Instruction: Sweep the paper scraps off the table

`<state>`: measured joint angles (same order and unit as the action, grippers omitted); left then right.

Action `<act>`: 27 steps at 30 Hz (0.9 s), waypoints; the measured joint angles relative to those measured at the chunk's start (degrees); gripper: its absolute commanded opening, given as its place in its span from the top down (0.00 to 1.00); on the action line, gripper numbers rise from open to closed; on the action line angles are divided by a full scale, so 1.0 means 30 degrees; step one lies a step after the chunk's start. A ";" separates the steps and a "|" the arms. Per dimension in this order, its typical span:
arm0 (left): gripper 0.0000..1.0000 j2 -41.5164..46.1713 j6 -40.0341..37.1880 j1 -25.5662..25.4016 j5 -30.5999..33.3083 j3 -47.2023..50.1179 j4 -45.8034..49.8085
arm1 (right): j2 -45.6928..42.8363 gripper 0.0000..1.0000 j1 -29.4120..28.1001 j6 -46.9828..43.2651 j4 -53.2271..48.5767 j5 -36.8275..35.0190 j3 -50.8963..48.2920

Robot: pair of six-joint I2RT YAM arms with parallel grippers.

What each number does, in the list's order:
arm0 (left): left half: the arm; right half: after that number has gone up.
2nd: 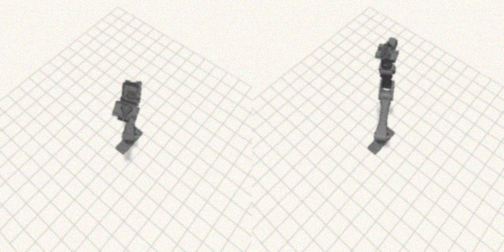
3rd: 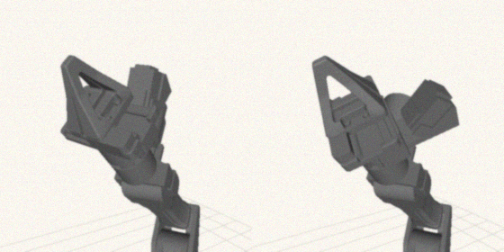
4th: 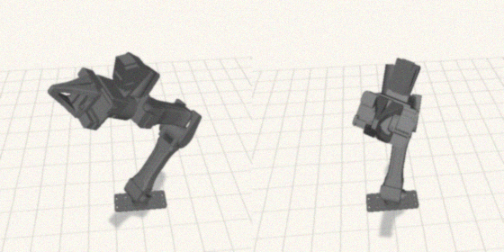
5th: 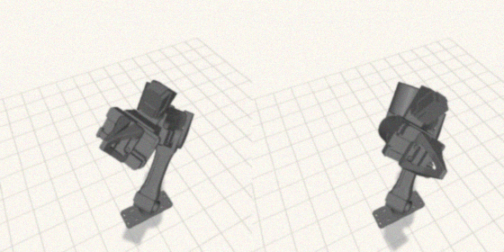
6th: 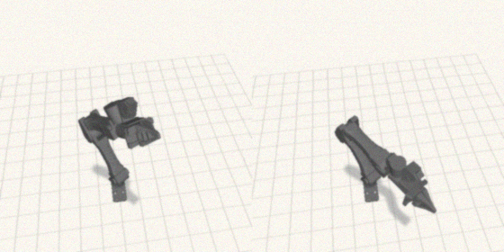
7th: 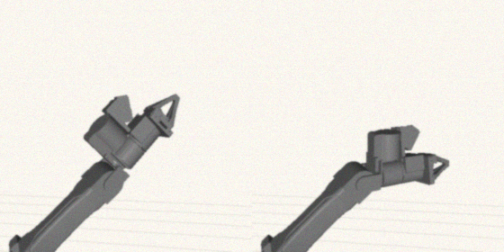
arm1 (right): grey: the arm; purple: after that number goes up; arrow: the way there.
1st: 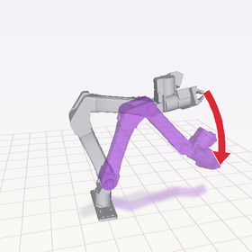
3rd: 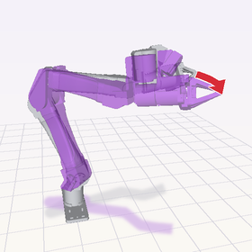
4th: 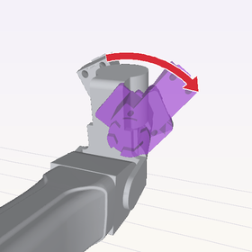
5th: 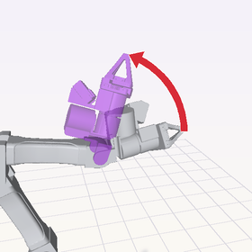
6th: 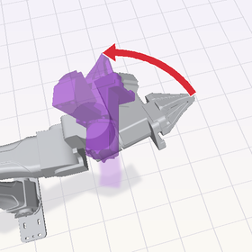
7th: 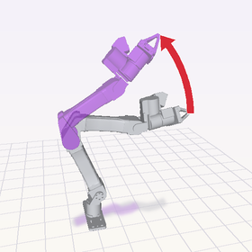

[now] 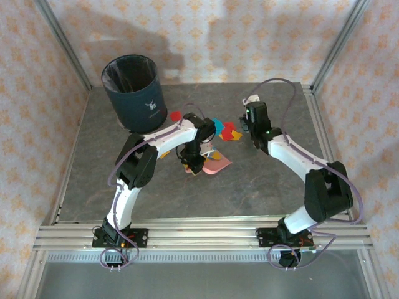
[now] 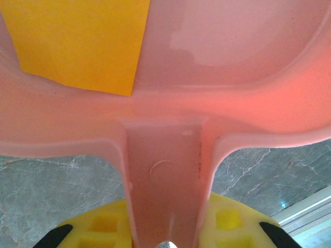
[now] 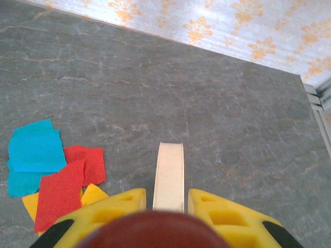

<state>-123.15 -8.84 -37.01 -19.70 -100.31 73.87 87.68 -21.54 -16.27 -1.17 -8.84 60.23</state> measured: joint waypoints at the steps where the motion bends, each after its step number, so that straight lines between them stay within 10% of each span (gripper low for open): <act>1: 1.00 0.0000 0.0000 0.0000 0.0000 0.0000 -0.0007 | 0.0299 1.00 0.0000 -0.0189 0.0066 0.0350 0.0233; 27: 1.00 0.0073 0.0495 0.0000 -0.0284 0.0393 -0.0612 | 0.0634 1.00 -0.2106 -0.3293 -0.3424 0.7169 0.1384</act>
<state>-122.93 -7.35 -37.01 -20.56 -99.13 72.03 89.58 -27.86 -26.15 -11.44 12.67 64.38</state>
